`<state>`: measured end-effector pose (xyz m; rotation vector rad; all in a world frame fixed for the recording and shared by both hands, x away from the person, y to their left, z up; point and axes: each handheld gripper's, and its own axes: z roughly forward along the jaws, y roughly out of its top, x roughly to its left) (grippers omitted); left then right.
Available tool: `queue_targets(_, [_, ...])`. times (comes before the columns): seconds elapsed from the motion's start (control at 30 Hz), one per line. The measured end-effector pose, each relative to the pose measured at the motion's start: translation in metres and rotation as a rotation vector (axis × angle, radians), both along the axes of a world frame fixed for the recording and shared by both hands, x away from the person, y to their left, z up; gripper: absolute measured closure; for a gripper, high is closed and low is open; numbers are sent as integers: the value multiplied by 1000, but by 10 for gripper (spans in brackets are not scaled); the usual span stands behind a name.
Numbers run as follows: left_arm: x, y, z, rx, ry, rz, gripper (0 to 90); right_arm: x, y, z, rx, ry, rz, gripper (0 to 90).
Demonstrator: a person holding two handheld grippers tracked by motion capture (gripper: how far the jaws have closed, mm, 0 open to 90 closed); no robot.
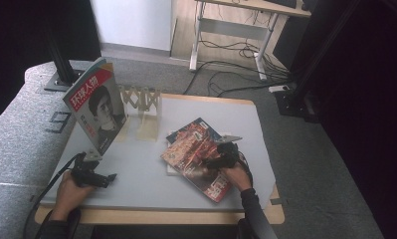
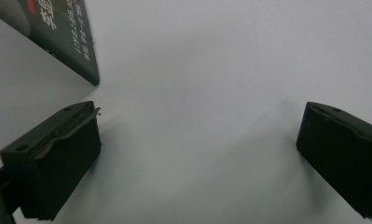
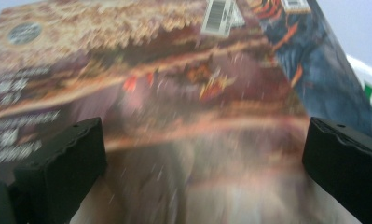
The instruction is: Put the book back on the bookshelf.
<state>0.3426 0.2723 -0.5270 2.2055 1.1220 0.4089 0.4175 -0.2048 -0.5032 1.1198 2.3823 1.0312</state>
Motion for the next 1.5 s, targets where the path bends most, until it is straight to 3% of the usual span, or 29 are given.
queue_targets(0.3, [0,0,0,0,0,0,0,-38,-11,-1,-11,-9,-22,0])
queue_targets(0.77, [0,0,0,0,-1,0,0,-85,-46,-5,-18,-17,-135,0])
queue_targets(1.3, [0,0,0,0,-1,0,0,-90,-53,-11,14,-13,-168,0])
queue_targets(1.5, [0,0,0,0,-1,0,0,-85,-52,-11,-2,-24,-160,0])
